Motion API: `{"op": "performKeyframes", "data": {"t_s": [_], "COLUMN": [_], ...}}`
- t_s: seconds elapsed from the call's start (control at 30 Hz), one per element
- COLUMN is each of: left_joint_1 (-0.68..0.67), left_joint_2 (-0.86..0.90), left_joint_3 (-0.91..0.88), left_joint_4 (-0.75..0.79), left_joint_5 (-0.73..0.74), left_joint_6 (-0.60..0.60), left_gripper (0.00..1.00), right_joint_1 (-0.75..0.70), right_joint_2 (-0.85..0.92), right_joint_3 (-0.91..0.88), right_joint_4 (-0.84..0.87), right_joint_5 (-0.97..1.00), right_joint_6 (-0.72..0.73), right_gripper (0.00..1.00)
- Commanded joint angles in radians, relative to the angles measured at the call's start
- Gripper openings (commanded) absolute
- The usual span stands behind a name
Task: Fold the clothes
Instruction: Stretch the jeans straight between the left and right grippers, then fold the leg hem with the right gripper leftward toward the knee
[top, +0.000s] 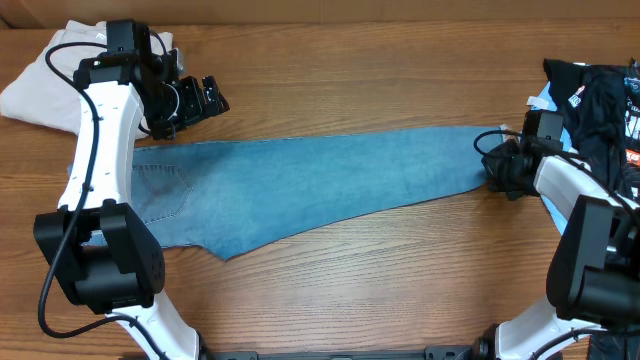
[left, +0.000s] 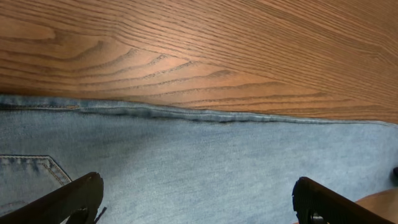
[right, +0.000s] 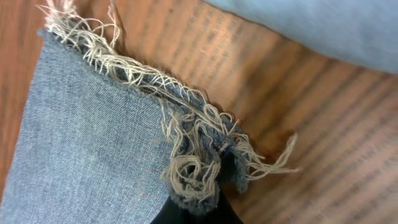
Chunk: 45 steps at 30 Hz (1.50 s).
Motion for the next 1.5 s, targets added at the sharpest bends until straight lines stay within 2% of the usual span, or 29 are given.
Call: {"op": "performKeyframes", "data": {"t_s": [0.0,0.1,0.37,0.53,0.73,0.93,1.1,1.3,1.47], "left_joint_1": [-0.006,-0.006,-0.006,-0.006,-0.006,-0.006,-0.006,-0.006,-0.006], "left_joint_2": [0.010,0.010,0.010,0.010,0.010,0.010,0.010,0.010,0.010], "left_joint_3": [0.018,0.018,0.018,0.018,0.018,0.018,0.018,0.018,0.017], "left_joint_4": [0.001,0.002,0.003,0.004,0.004,0.005,0.003,0.003,-0.002], "left_joint_5": [-0.007,-0.007,-0.007,-0.007,-0.007,-0.006,-0.007,-0.007,-0.007], "left_joint_6": [0.023,0.023,0.023,0.023,0.023,0.022,0.023,0.023,0.023], "left_gripper": [1.00,1.00,1.00,1.00,1.00,1.00,1.00,1.00,1.00], "right_joint_1": [-0.018,-0.019,-0.025,-0.034,0.019,0.114,0.259,0.386,0.431], "right_joint_2": [0.010,-0.024,-0.135,-0.173,-0.244,-0.272,-0.272,-0.272,-0.272], "right_joint_3": [0.046,0.084,0.108,0.109,0.119,0.119,0.119,0.117,0.116], "right_joint_4": [-0.081,-0.140,-0.249,-0.290,-0.337,-0.354,-0.361,-0.381,-0.409], "right_joint_5": [0.035,0.058,0.286,0.325,0.418,0.404,0.361,0.257,0.164], "right_joint_6": [0.011,0.000,0.005,0.005,0.003,0.001,0.000,0.001,0.001], "right_gripper": [0.04,0.04,0.04,0.04,0.04,0.04,0.04,0.04,0.04]}}
